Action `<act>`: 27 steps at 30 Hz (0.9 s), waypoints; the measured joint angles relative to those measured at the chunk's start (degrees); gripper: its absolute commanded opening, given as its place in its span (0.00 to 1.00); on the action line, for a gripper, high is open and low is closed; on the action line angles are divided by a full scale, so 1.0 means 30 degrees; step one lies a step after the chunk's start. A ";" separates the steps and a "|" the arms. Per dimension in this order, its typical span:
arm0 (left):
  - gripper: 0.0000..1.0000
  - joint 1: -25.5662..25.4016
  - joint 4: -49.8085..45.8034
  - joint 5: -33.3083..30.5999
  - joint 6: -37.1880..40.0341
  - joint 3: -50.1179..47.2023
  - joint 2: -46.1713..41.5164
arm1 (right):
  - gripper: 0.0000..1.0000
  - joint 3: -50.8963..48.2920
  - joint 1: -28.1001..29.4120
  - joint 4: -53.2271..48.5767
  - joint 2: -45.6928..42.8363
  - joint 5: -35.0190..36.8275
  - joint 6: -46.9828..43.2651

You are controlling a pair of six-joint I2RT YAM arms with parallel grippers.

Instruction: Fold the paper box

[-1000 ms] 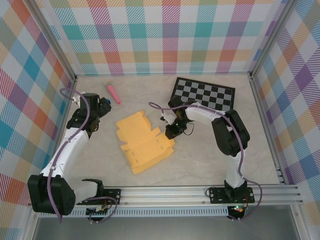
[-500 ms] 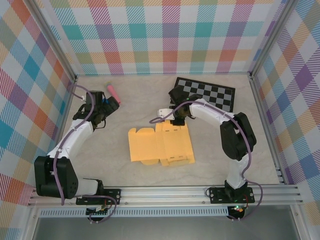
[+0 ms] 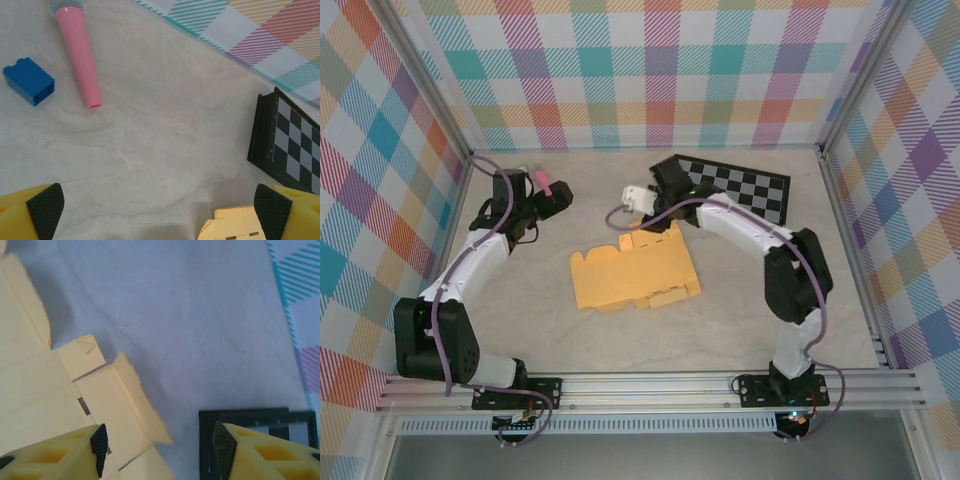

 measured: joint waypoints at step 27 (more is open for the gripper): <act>1.00 -0.0379 -0.0211 -0.0474 0.0831 -0.0495 0.0678 | 0.06 -0.2696 -0.4728 -0.6477 0.3956 -1.0550 1.2954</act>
